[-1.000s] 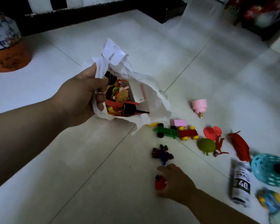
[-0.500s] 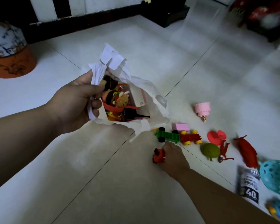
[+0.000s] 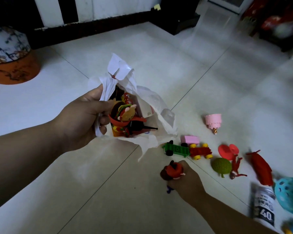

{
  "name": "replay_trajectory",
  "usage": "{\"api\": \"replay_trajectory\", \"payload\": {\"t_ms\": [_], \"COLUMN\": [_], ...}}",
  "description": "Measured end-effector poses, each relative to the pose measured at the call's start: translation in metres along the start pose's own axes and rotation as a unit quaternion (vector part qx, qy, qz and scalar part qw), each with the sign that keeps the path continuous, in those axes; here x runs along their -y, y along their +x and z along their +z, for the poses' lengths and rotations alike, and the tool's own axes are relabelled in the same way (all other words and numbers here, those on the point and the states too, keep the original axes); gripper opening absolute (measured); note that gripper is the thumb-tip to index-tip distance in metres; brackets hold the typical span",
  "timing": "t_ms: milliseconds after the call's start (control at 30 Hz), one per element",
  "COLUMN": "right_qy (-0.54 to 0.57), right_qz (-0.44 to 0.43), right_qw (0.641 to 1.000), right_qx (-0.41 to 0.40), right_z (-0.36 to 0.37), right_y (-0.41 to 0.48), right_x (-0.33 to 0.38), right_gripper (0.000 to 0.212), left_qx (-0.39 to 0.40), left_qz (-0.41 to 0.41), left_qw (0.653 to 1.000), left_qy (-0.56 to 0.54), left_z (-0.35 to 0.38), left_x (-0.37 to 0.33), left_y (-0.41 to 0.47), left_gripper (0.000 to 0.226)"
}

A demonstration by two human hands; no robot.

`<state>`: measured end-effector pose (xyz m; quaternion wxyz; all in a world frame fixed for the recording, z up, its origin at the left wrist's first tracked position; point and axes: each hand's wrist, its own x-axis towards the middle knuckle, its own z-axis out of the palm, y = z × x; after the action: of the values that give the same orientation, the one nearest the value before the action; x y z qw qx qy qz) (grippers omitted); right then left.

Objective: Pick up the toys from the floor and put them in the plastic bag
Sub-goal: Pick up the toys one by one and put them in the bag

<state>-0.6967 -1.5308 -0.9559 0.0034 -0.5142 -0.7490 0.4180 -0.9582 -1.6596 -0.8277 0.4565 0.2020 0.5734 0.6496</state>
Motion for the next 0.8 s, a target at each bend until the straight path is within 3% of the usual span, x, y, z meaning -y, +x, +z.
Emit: {"api": "replay_trajectory", "payload": {"t_ms": [200,433,533,633,800], "right_qy": [0.162,0.208,0.232,0.277,0.09], "right_qz": [-0.061,0.063,0.08,0.026,-0.084], "right_qw": [0.979,0.951,0.956,0.956,0.992], "right_qx": [0.108,0.222,0.159,0.096,-0.036], "right_z": [-0.032,0.003,0.026,0.036,0.009], "right_y": [-0.022,0.035,0.071,0.098,0.097], "right_x": [0.127,0.232,0.253,0.255,0.233], "right_gripper": [0.042,0.041,0.056,0.065,0.074], "left_qx": [-0.007,-0.016,-0.024,-0.03,-0.017], "left_qz": [-0.018,-0.004,0.001,0.009,0.0], "left_qw": [1.0,0.999,0.999,0.998,0.998], "left_qy": [-0.015,-0.037,-0.047,-0.049,-0.053], "left_z": [-0.004,-0.01,-0.013,-0.013,-0.018], "left_x": [0.001,-0.006,-0.008,-0.008,-0.004], "left_y": [0.0,0.0,-0.001,0.0,0.004], "left_gripper": [0.044,0.041,0.038,0.039,0.047]}}
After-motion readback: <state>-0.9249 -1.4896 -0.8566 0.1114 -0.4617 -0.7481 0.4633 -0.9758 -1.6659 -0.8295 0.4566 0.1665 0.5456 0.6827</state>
